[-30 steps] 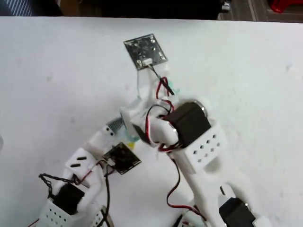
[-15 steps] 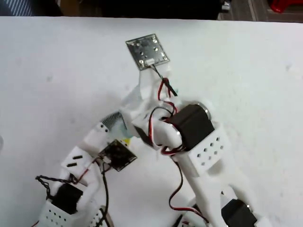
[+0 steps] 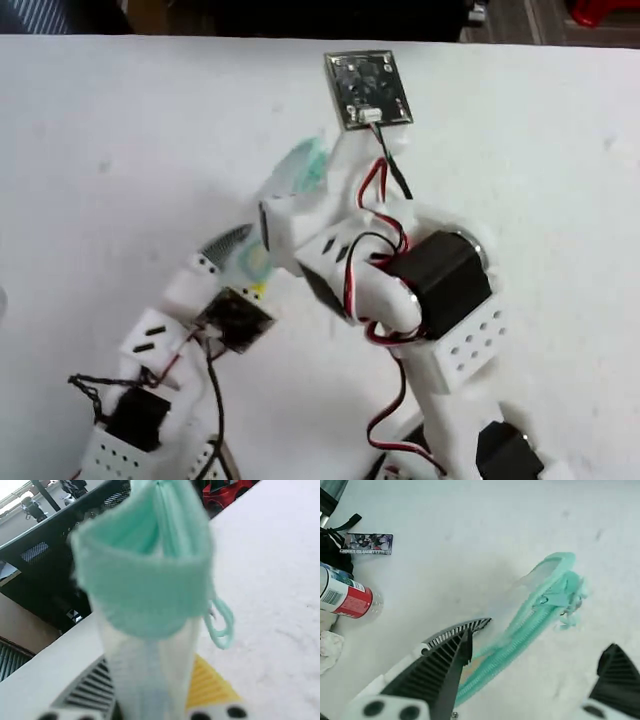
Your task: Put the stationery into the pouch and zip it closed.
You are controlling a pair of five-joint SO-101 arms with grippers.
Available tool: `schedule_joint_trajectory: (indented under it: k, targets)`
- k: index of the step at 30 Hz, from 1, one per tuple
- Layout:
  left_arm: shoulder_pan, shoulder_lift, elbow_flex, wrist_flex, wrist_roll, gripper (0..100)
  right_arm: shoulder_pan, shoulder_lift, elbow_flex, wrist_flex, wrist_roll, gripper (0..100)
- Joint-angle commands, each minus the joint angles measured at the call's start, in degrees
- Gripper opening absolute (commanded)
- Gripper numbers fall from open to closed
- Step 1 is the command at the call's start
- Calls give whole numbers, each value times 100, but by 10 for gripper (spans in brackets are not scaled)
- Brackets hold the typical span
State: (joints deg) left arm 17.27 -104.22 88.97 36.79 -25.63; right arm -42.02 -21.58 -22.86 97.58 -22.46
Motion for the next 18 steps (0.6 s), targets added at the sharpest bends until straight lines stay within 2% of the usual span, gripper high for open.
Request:
schedule_joint_trajectory:
  k: [1, 9, 11, 18]
  targets:
    - [-242, -75, -176, -589, 448, 23, -233, -75, 53, -22, -79, 389]
    - [-189, -75, -158, -607, 484, 23, -374, 347, 404, -479, -62, 388]
    - [-189, -75, -158, -607, 484, 23, -382, 602, 281, -479, 132, 388]
    - [-189, -75, -132, -598, 484, 23, -400, 1349, -1152, -92, 246, 387]
